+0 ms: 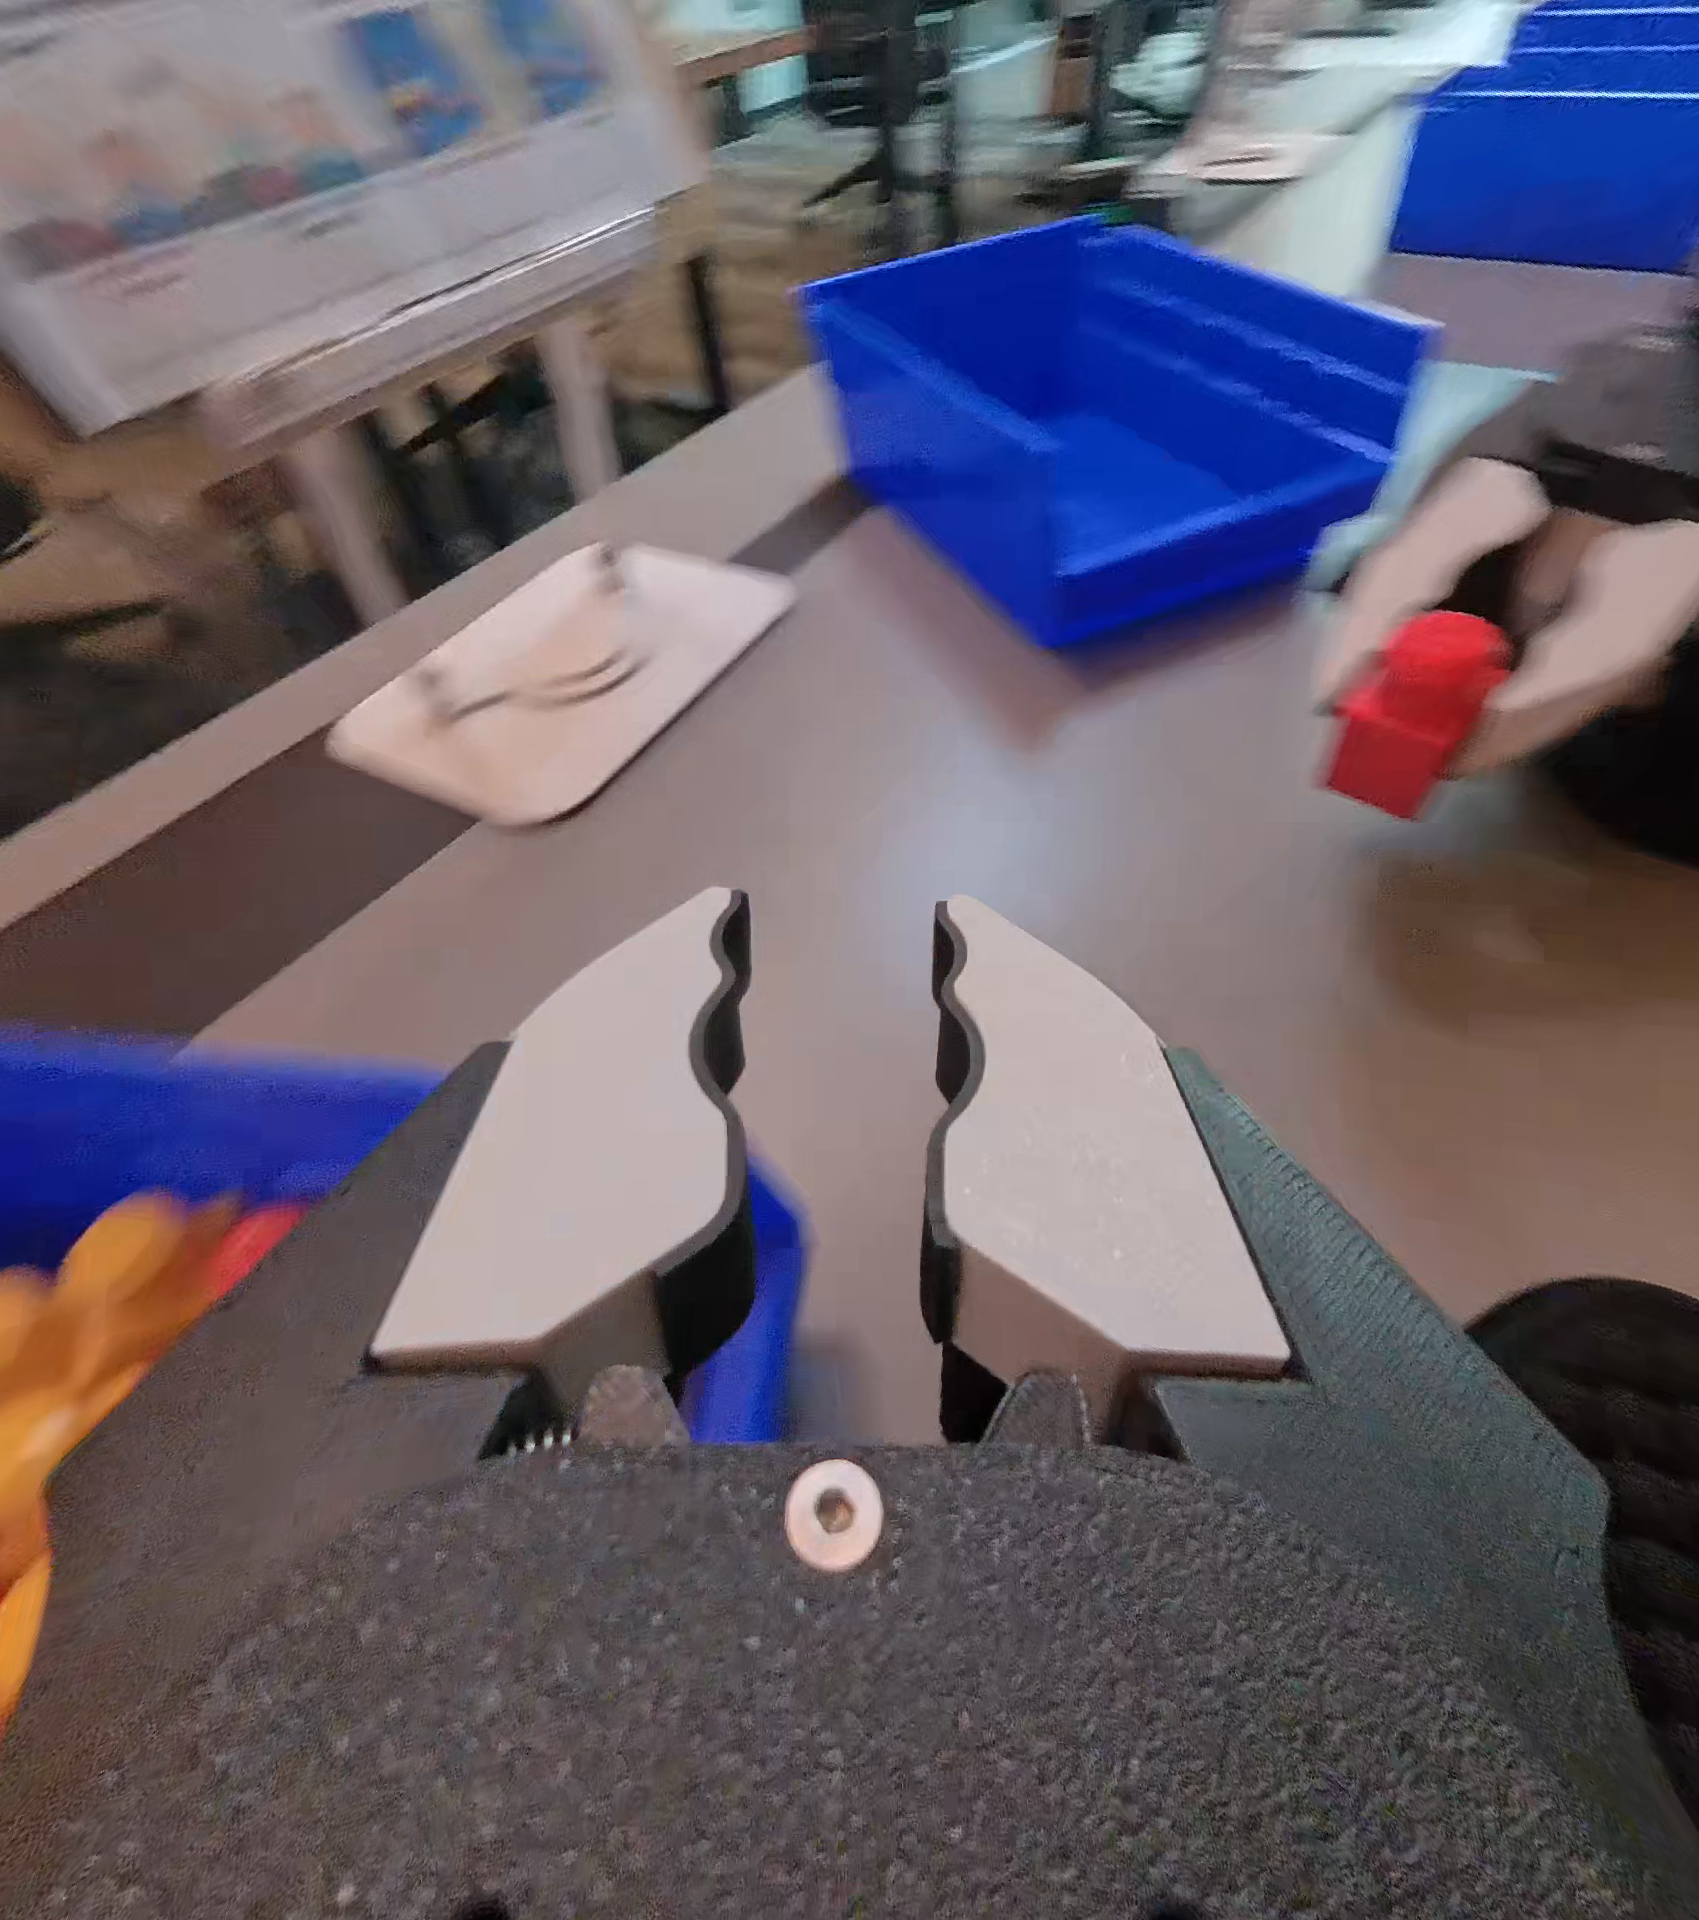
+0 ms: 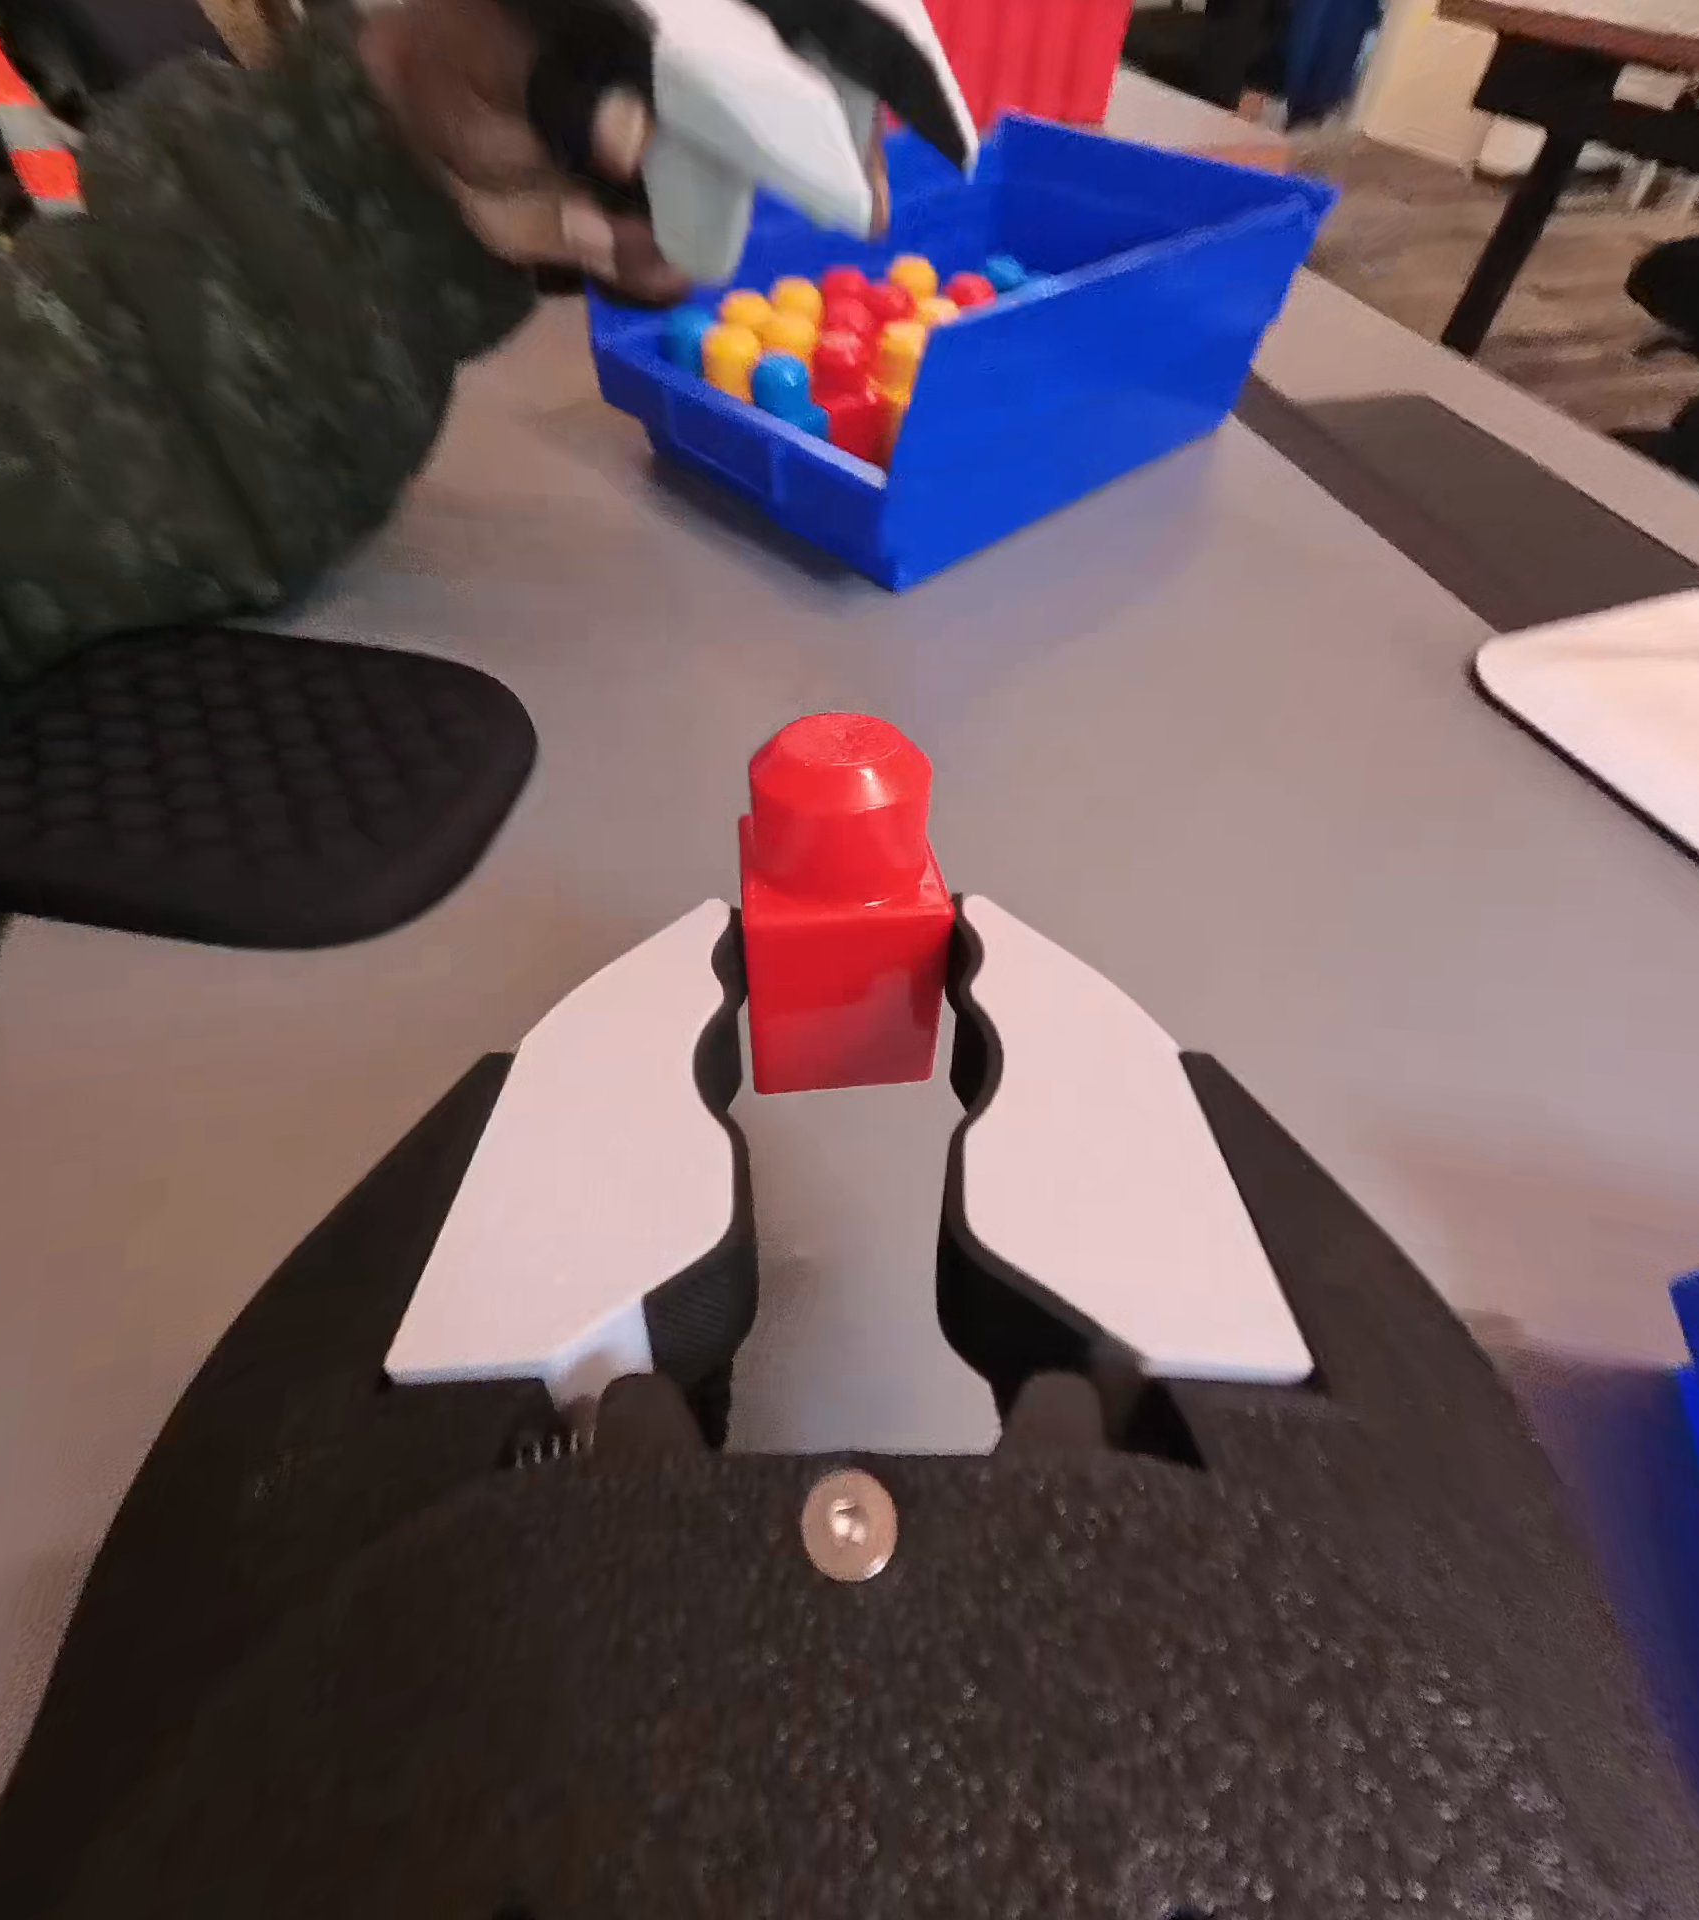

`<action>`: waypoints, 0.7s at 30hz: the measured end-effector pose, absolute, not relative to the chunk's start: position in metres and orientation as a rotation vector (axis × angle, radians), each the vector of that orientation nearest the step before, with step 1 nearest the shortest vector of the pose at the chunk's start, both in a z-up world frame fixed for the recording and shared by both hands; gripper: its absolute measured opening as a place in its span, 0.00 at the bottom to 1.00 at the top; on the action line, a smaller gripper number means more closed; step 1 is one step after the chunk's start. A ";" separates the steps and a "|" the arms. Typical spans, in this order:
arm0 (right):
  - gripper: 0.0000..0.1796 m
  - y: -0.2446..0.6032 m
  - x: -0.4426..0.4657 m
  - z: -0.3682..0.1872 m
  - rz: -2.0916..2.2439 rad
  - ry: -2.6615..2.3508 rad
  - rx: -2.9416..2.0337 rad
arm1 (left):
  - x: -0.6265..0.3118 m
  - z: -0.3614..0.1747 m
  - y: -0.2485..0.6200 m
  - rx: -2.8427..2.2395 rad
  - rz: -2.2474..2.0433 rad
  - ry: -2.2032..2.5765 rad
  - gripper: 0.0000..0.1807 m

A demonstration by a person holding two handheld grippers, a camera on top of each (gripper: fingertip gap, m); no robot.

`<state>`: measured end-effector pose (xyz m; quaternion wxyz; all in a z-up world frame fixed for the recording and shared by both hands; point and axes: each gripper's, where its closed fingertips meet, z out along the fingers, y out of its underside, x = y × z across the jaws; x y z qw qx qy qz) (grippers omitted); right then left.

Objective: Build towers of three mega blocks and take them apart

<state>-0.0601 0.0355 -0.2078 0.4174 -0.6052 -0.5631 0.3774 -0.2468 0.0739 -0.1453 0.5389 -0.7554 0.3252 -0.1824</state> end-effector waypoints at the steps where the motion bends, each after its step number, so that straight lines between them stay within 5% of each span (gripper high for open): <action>1: 0.21 0.039 -0.056 -0.215 0.937 -1.420 -1.546 | -0.271 -0.150 0.081 -1.847 -0.395 0.683 0.19; 5: 0.21 0.036 -0.056 -0.233 0.923 -1.480 -1.586 | -0.338 -0.187 0.092 -2.112 -0.298 0.384 0.21; 21: 0.21 0.022 -0.061 -0.249 0.894 -1.578 -1.609 | -0.347 -0.245 0.103 -2.405 -0.007 0.432 0.23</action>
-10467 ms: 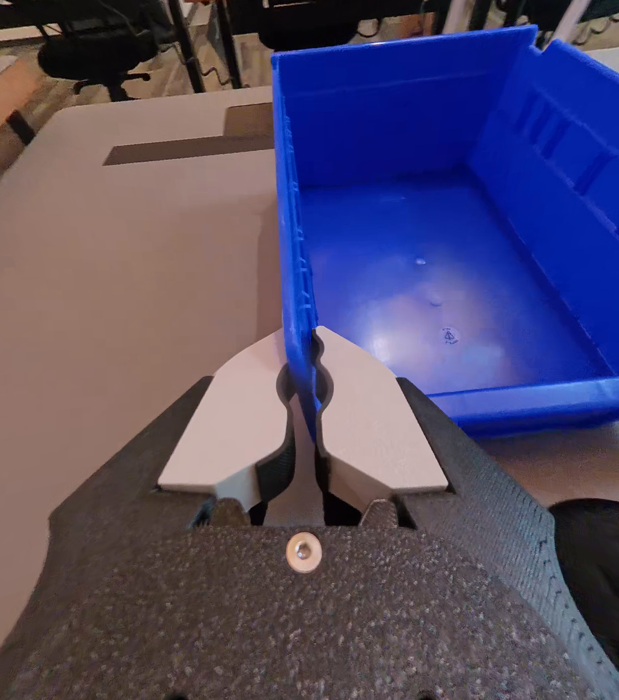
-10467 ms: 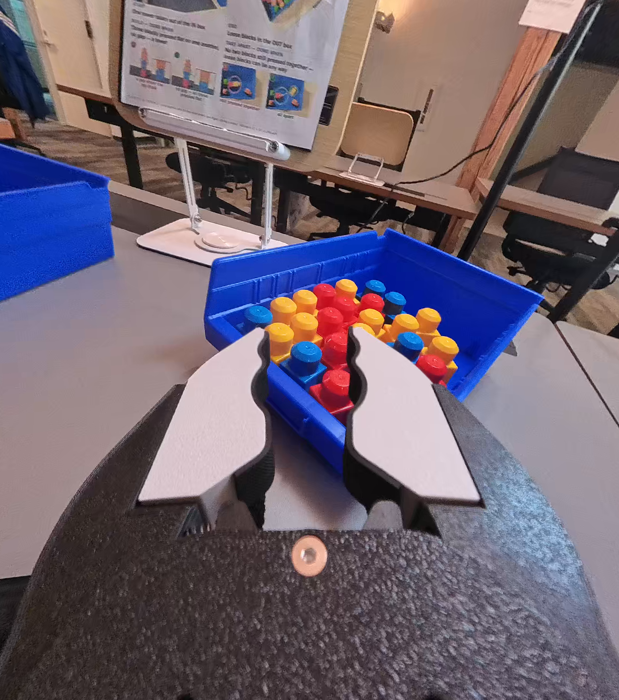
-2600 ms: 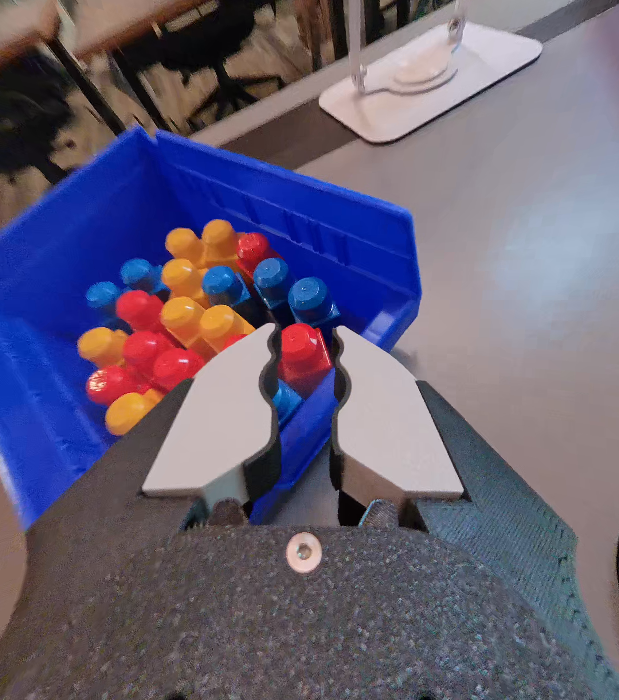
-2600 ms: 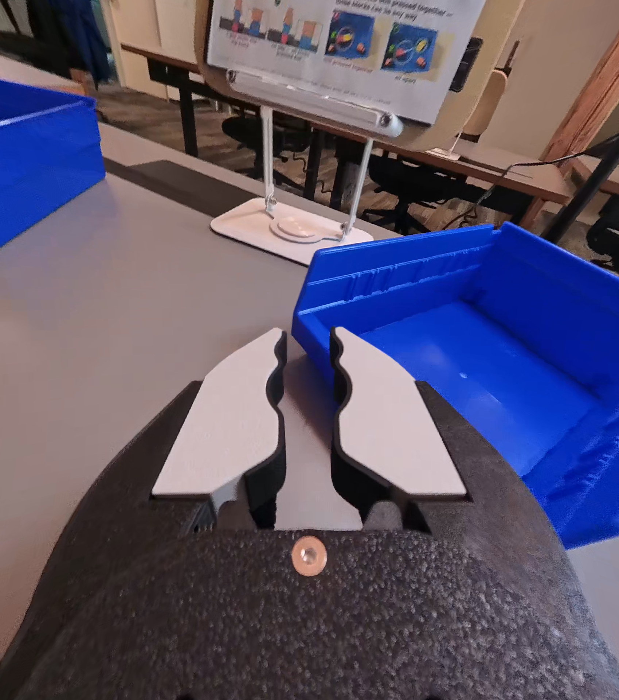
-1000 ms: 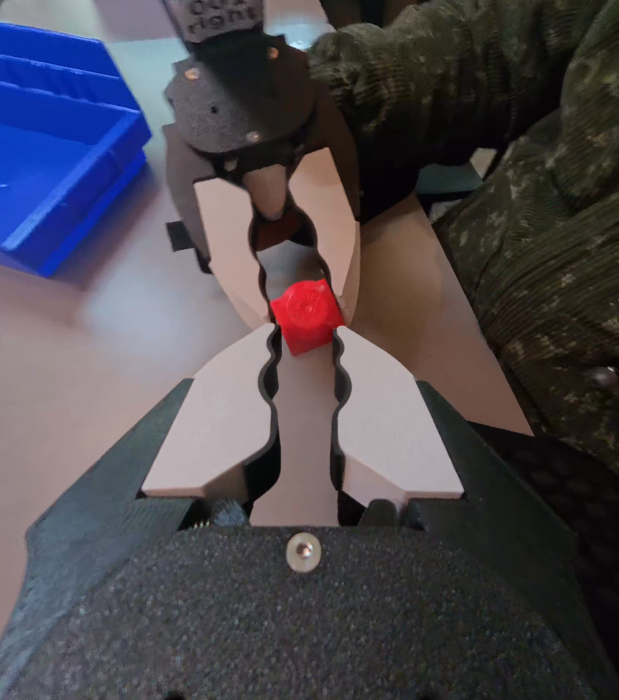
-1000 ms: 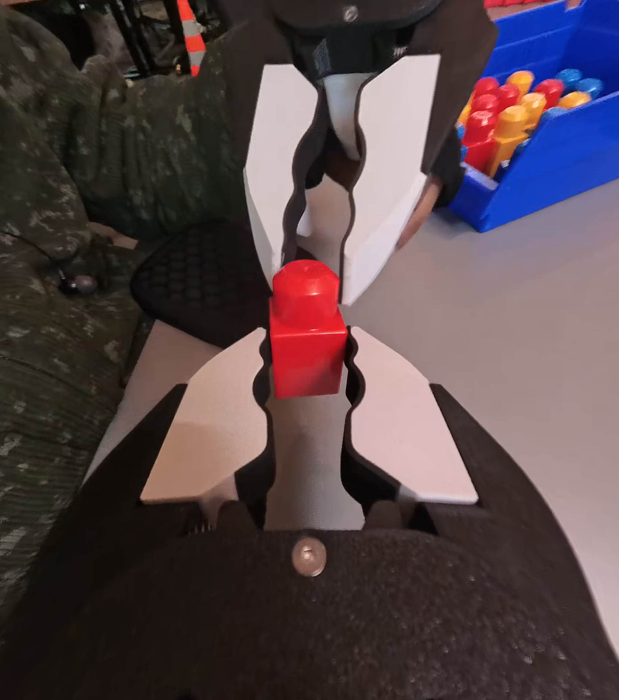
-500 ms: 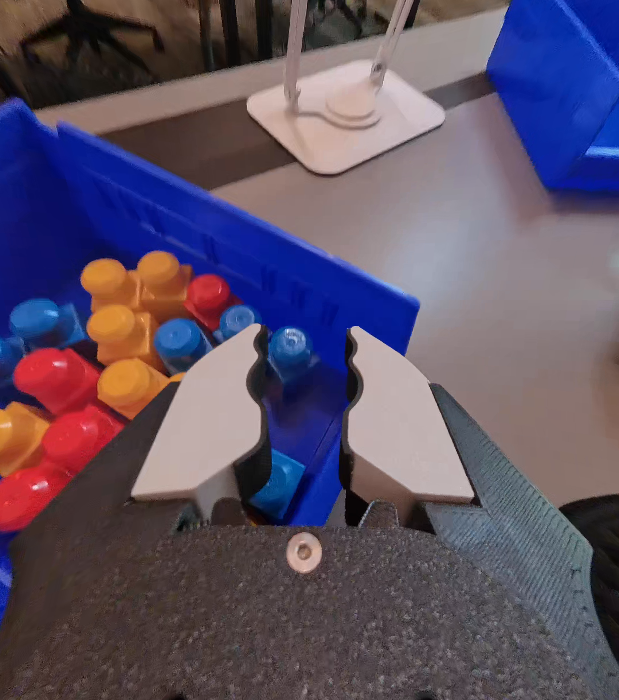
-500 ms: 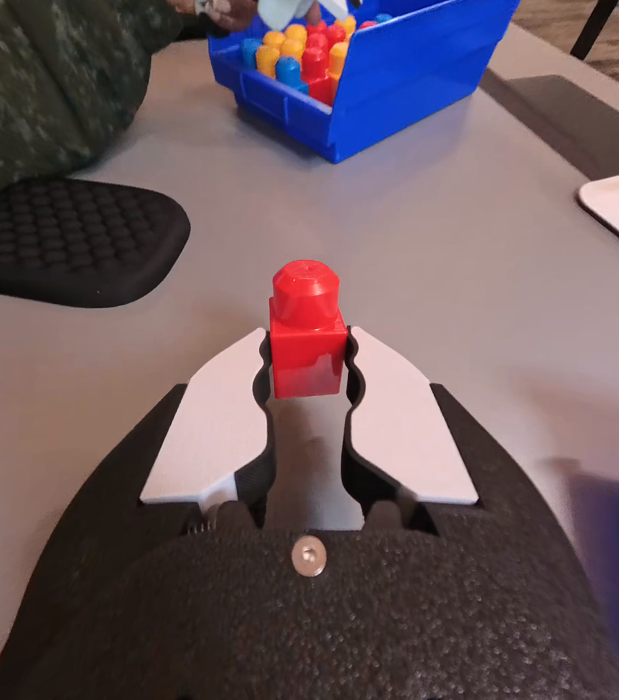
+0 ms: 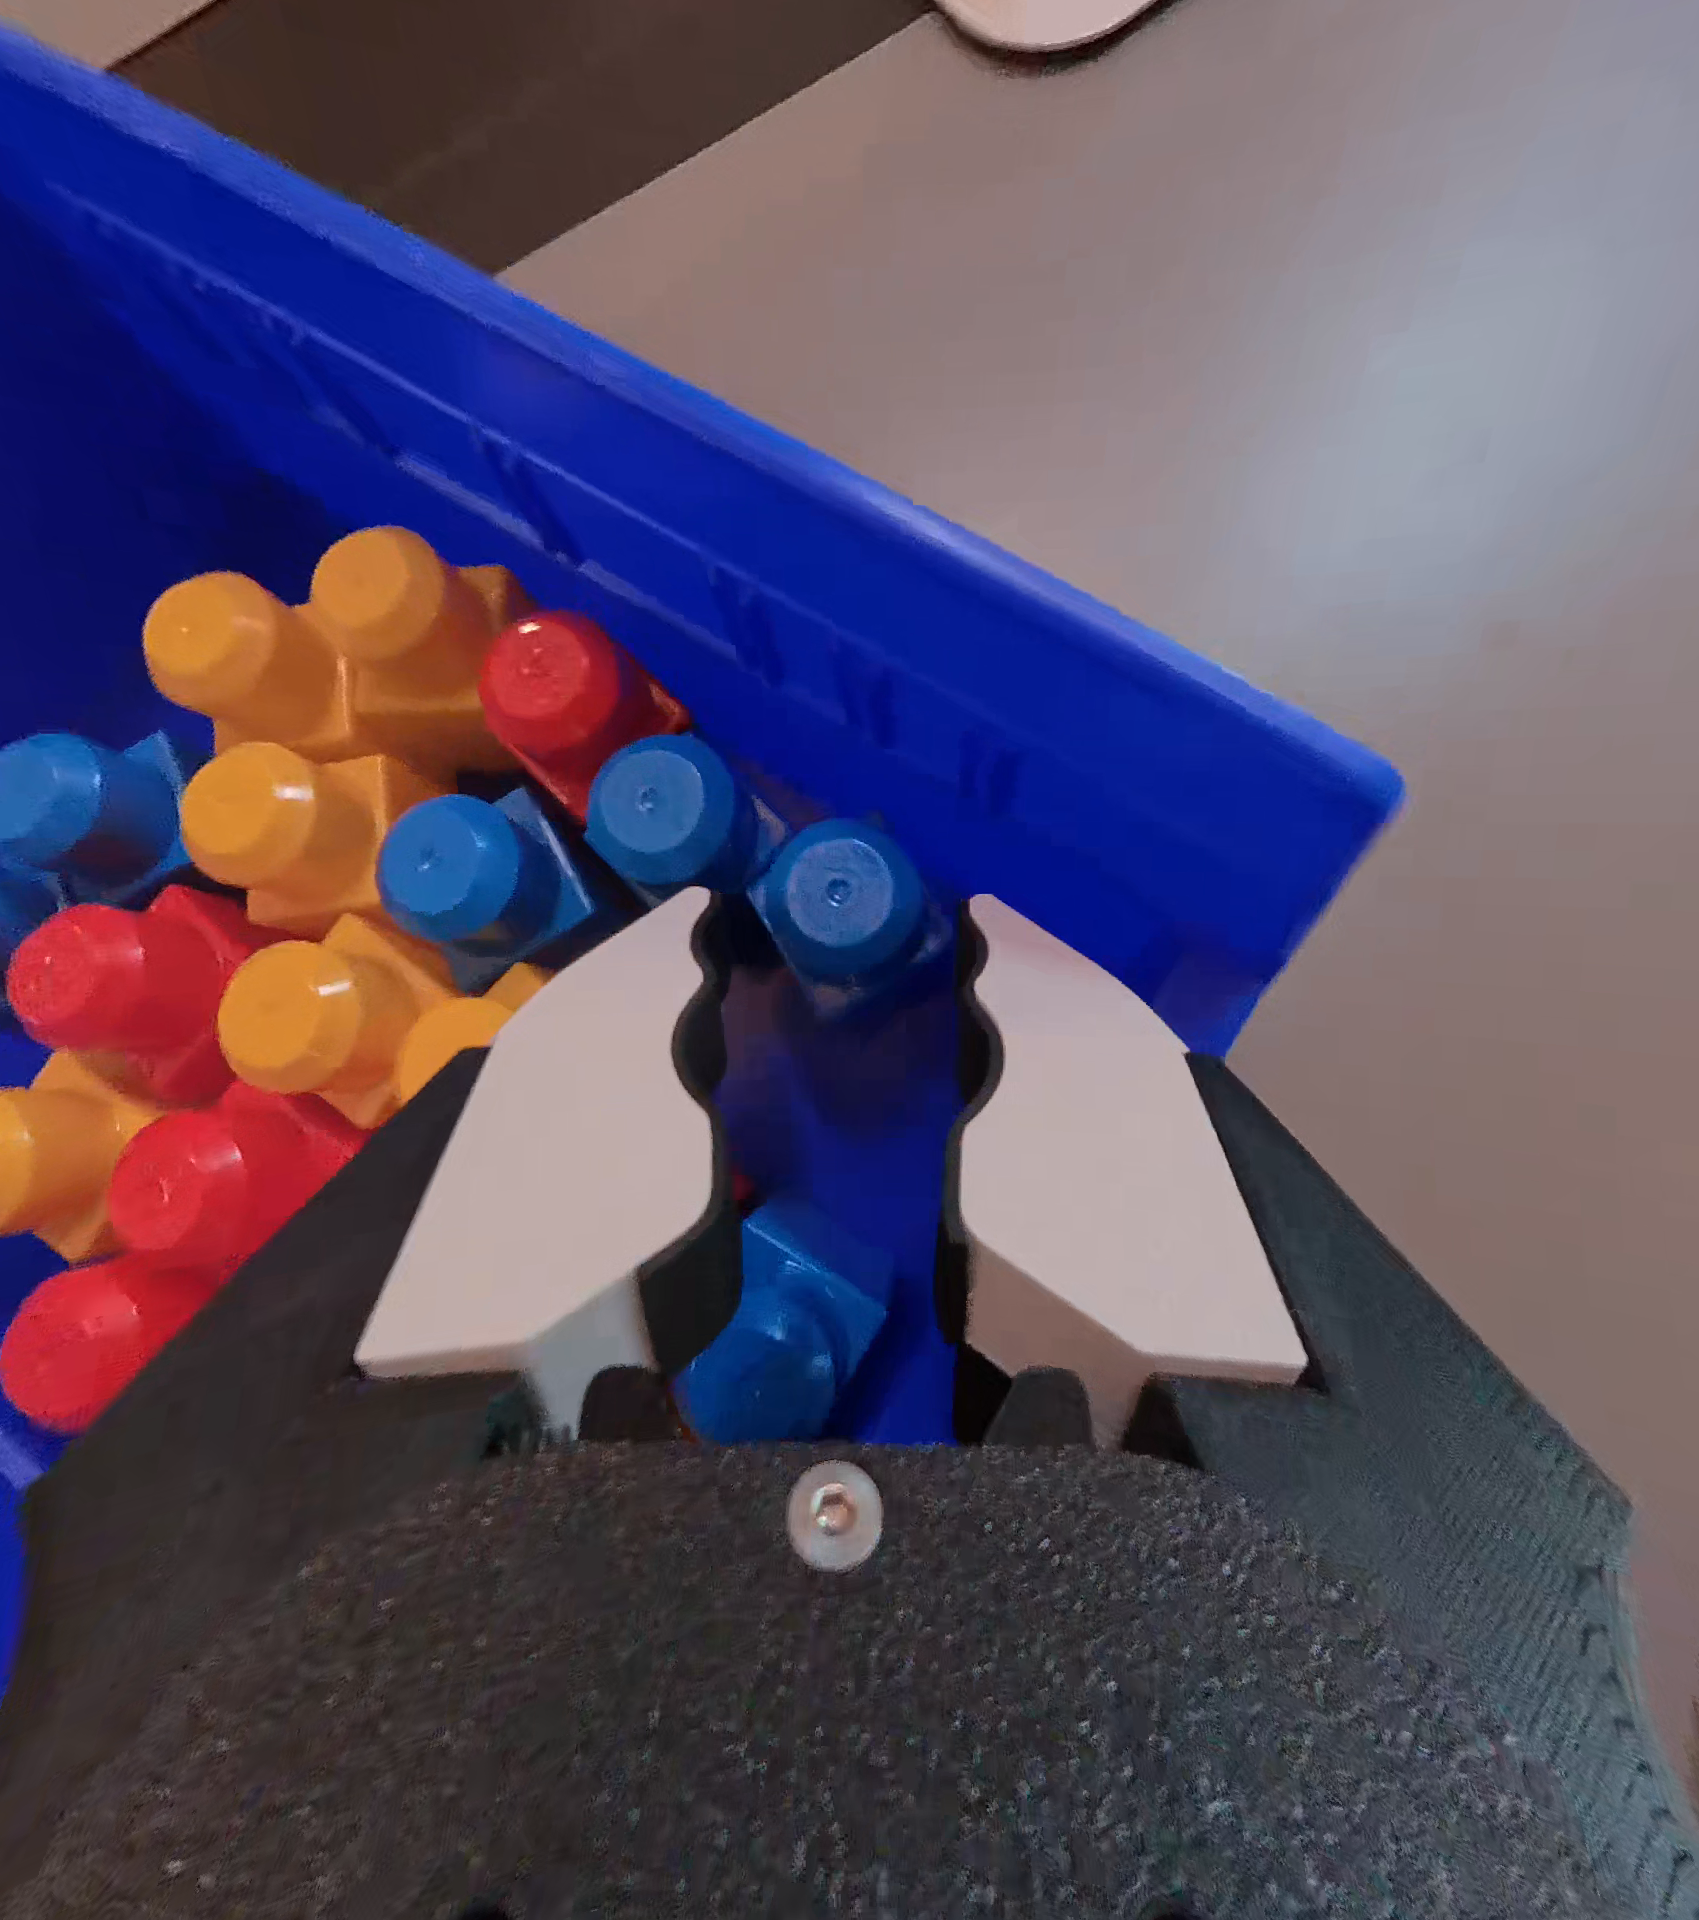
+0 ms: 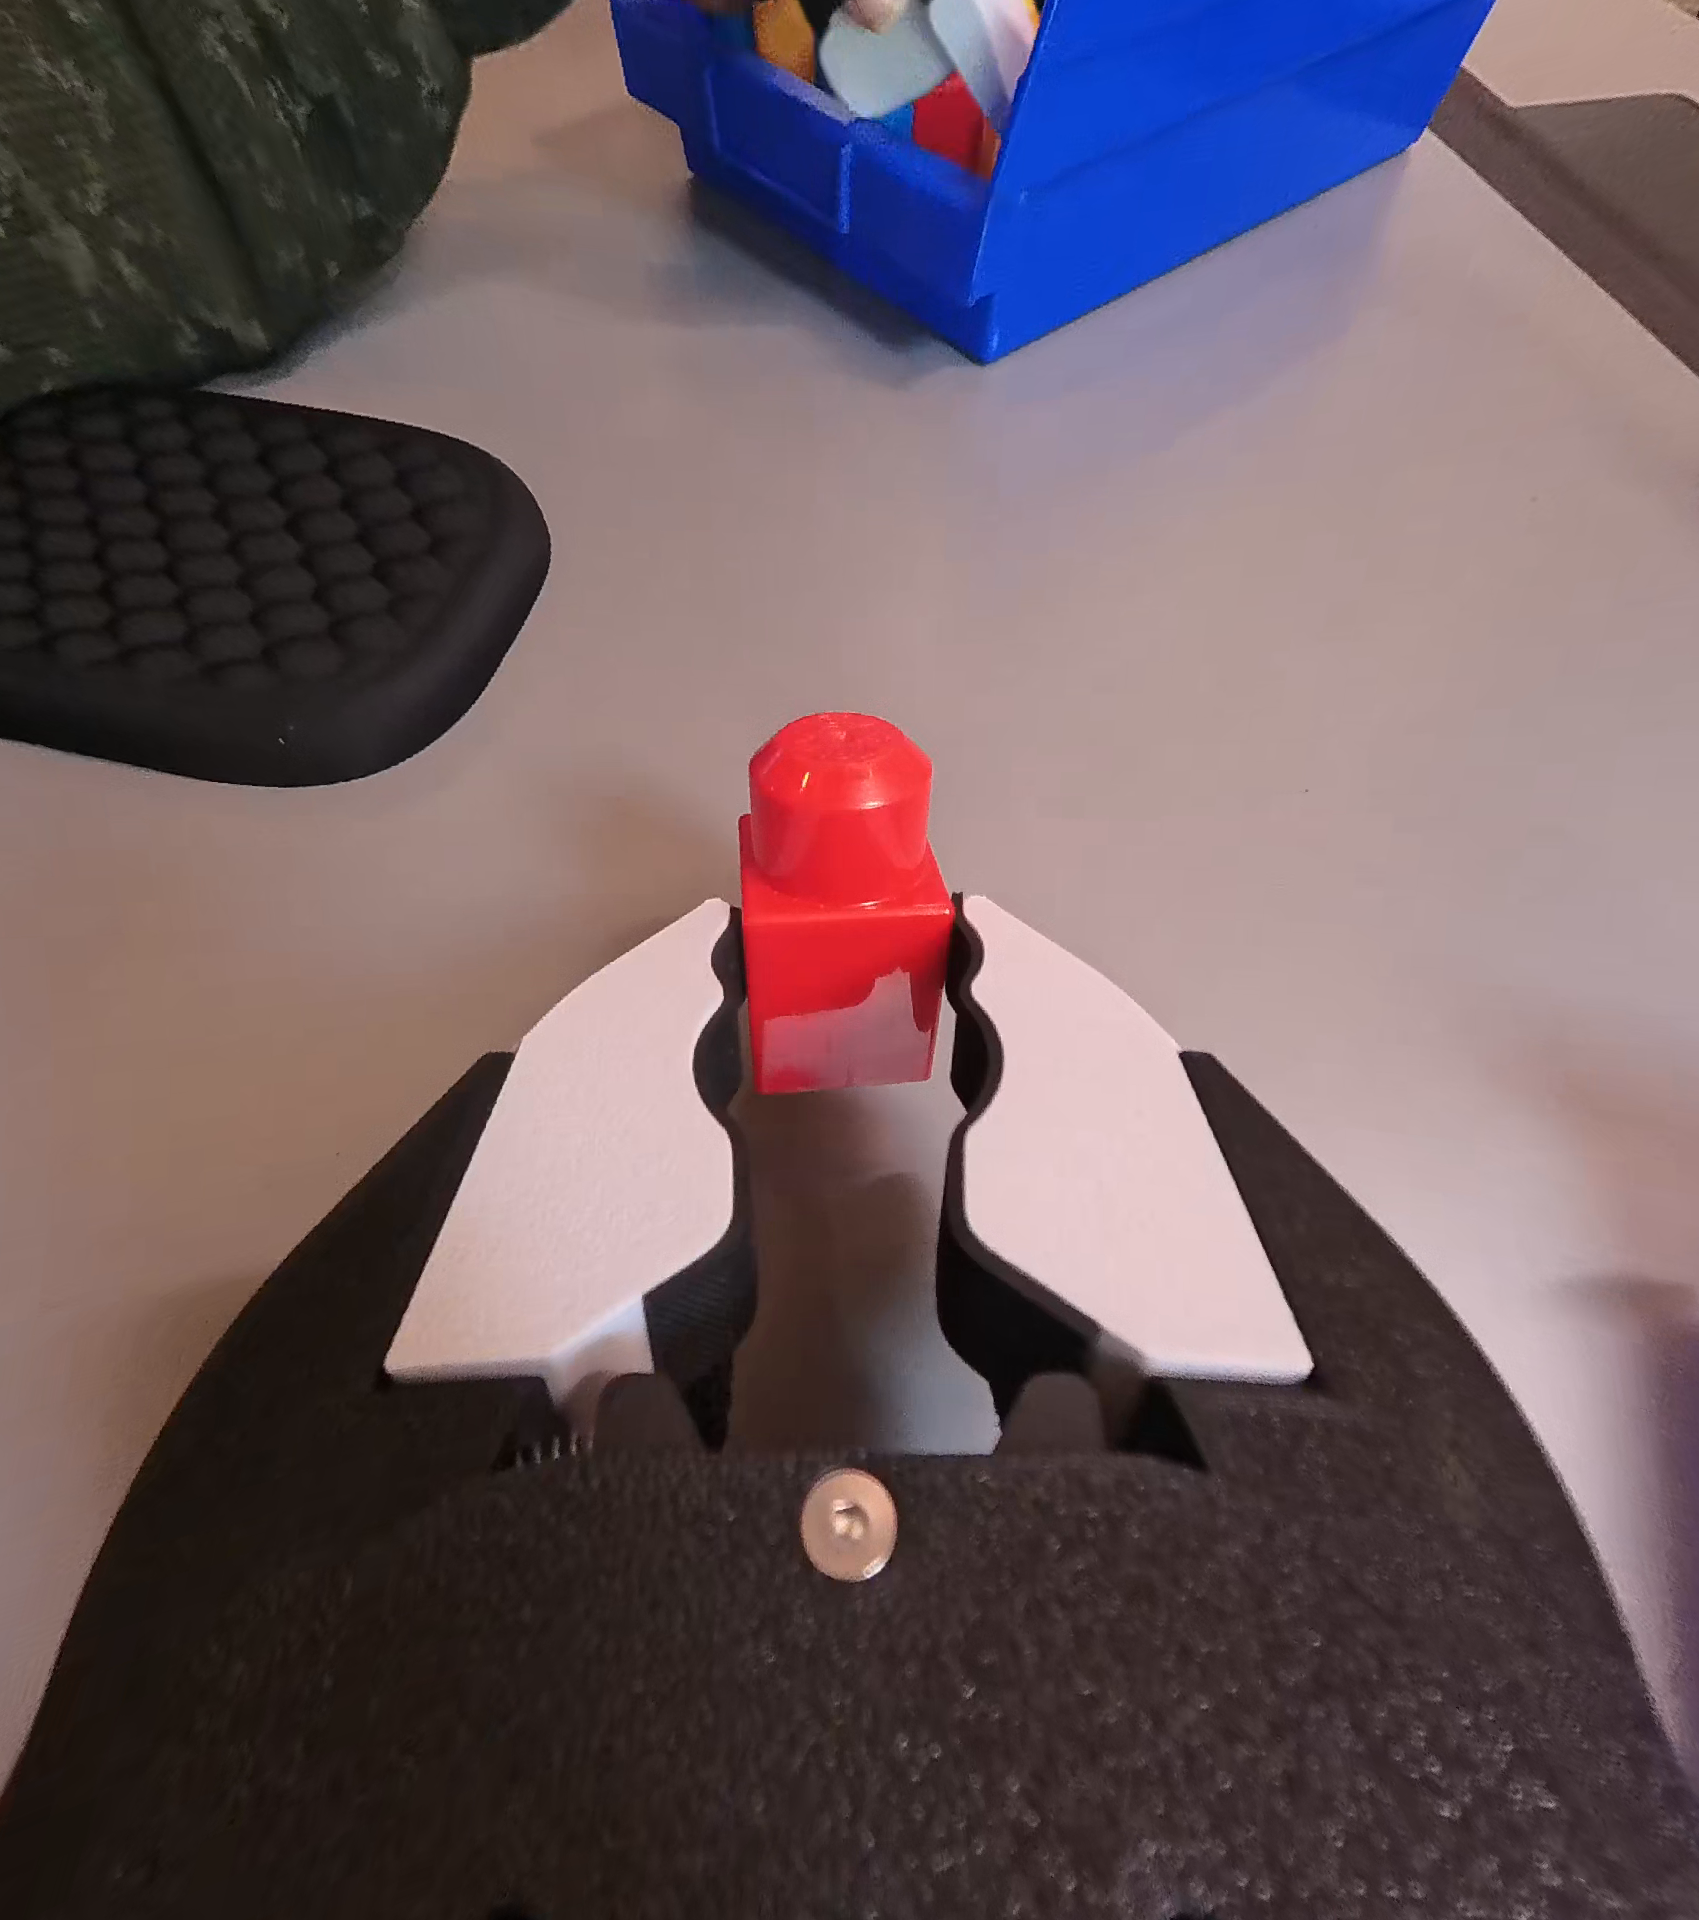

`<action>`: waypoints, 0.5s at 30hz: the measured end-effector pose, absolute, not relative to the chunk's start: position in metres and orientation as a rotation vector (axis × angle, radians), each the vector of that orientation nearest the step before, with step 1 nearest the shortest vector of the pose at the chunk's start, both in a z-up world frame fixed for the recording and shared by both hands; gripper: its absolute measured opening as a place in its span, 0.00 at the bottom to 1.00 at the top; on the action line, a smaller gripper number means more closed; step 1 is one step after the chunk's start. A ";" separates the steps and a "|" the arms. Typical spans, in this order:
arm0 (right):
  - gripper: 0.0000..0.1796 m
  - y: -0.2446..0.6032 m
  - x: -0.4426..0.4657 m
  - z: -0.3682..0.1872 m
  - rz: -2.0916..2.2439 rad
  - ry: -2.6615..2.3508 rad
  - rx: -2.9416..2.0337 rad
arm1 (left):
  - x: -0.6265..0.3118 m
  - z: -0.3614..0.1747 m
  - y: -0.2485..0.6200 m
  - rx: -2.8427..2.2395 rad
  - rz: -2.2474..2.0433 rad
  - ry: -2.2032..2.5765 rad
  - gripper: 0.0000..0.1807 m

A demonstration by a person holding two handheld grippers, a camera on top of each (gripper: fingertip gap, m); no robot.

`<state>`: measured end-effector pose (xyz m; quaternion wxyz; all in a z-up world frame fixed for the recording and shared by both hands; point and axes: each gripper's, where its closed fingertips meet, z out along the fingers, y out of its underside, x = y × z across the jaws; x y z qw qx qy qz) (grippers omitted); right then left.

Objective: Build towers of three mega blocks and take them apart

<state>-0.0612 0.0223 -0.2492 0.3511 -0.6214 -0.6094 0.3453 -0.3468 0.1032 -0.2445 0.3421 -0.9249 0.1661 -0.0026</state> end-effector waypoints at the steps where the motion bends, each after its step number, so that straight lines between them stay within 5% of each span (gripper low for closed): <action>1: 0.21 0.022 -0.061 -0.250 0.891 -1.577 -1.611 | -0.348 -0.246 0.106 -2.426 0.010 0.388 0.22; 15: 0.21 0.027 -0.060 -0.249 0.898 -1.536 -1.651 | -0.346 -0.260 0.101 -2.681 -0.007 0.157 0.26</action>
